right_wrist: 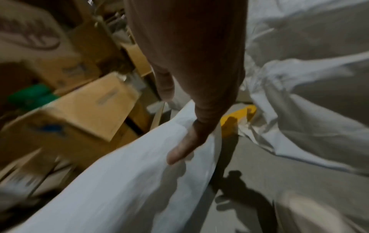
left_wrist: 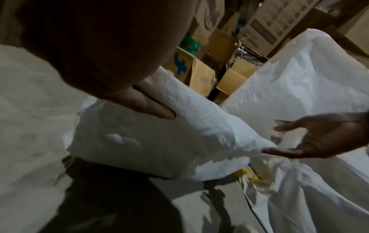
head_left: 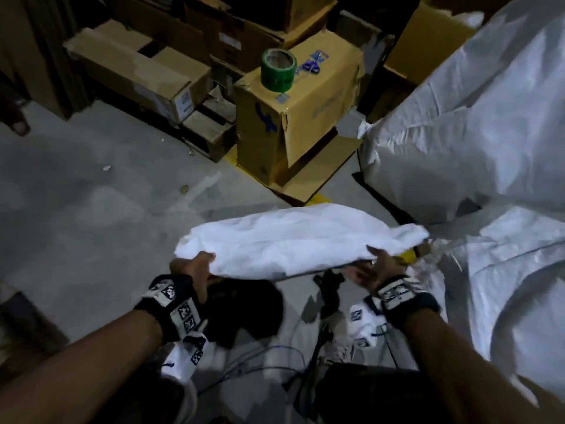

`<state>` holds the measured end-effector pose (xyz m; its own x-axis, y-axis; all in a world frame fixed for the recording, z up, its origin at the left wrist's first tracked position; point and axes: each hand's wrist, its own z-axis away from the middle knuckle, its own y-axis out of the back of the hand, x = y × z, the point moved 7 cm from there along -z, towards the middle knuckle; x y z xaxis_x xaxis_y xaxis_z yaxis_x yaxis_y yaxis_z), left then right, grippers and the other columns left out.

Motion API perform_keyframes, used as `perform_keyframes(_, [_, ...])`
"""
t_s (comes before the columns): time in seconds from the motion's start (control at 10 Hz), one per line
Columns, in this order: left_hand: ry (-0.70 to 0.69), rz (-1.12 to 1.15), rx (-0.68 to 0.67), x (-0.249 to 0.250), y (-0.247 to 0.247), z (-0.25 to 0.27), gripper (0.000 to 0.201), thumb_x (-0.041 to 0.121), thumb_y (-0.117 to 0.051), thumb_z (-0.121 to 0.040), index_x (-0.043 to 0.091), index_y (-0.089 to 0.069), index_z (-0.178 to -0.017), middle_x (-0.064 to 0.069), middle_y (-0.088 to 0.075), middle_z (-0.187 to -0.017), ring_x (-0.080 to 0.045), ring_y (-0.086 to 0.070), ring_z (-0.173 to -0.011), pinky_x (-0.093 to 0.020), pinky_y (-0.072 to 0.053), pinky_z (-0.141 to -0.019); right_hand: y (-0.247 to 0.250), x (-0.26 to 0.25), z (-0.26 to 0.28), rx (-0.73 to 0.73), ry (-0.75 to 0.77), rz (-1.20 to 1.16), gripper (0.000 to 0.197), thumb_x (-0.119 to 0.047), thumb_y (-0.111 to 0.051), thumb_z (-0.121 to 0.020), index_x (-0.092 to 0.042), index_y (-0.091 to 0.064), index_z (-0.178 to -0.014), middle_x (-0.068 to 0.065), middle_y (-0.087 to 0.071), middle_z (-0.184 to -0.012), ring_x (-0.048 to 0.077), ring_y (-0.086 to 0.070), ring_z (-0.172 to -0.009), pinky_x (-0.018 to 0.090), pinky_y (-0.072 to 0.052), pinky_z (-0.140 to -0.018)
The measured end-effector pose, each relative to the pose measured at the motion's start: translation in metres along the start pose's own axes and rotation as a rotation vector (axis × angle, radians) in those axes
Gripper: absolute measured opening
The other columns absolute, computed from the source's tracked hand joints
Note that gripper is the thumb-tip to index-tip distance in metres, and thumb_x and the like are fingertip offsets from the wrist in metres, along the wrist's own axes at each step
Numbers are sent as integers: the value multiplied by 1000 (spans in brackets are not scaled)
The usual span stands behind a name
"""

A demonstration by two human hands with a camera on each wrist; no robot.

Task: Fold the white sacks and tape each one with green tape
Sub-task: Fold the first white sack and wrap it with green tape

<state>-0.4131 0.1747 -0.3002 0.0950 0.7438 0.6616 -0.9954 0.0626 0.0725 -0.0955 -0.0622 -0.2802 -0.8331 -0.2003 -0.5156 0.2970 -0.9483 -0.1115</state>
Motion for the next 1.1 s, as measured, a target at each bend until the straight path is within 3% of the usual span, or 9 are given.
perform_keyframes(0.1, [-38, -118, 45, -35, 13, -4, 75, 38, -81, -48, 2, -67, -113, -18, -73, -101, -37, -72, -93, -55, -59, -81, -44, 86, 24, -145, -222, 116, 44, -42, -52, -100, -4, -62, -81, 16, -58, -74, 31, -58, -61, 34, -54, -40])
perform_keyframes(0.2, [-36, -96, 46, -50, 20, -9, 85, 40, -85, -42, 0, -65, -115, -22, -73, -101, -36, -73, -86, -59, -59, -82, -98, 158, 55, -437, -382, 40, 59, -57, -58, -89, -1, -76, -92, 17, -72, -78, 30, -72, -66, 39, -61, -58])
perform_keyframes(0.3, [-1, -73, 7, -28, 17, 34, 51, 14, -88, -70, 1, -67, -115, -19, -72, -92, -34, -72, -83, -55, -59, -82, -118, 190, 40, -475, -394, -86, 83, -66, -76, -75, 1, -66, -123, 23, -71, -107, 37, -71, -98, 49, -54, -93])
perform_keyframes(0.5, [139, -74, -181, -22, 15, 47, 41, 2, -86, -72, 0, -68, -109, -21, -75, -89, -38, -74, -73, -46, -62, -60, -96, 174, -15, -180, -171, 71, 99, -25, -102, -39, 3, -65, -125, 25, -69, -118, 41, -70, -99, 53, -57, -86])
perform_keyframes(0.7, [190, -136, -225, 6, 21, 16, 73, 47, -85, -70, 6, -62, -126, -21, -68, -118, -41, -69, -99, -60, -56, -86, -98, 161, 3, -130, -54, 293, 68, -13, -96, -52, 13, -66, -107, 25, -72, -89, 40, -72, -72, 47, -60, -63])
perform_keyframes(0.8, [236, -249, -250, 4, 19, 15, 39, 22, -67, -87, 1, -57, -119, -20, -63, -100, -36, -63, -84, -50, -57, -79, -80, 153, -9, -18, 0, 583, 87, -53, -96, -47, 10, -66, -98, 21, -71, -81, 32, -70, -68, 42, -60, -62])
perform_keyframes(0.9, [279, -280, -216, 3, 14, 27, 24, 8, -62, -87, 6, -55, -110, -19, -55, -89, -33, -58, -73, -42, -53, -64, -72, 121, -8, 37, 305, 1231, 118, -106, -45, -45, 0, -72, -90, 21, -73, -89, 34, -71, -87, 44, -58, -83])
perform_keyframes(1.0, [236, -235, -199, 5, 6, 27, 49, 6, -65, -82, 5, -52, -129, -21, -56, -96, -34, -61, -75, -44, -56, -58, -98, 81, 28, -66, 327, 1633, 97, -97, -34, -64, -10, -71, -84, 20, -74, -95, 34, -71, -92, 41, -57, -87])
perform_keyframes(1.1, [172, -173, -187, 13, -4, 31, 49, 9, -74, -73, -4, -61, -119, -25, -66, -102, -33, -64, -76, -33, -54, -47, -136, 23, 48, -136, 368, 1695, 66, -77, -55, -81, -14, -67, -65, 10, -74, -72, 28, -73, -75, 37, -60, -75])
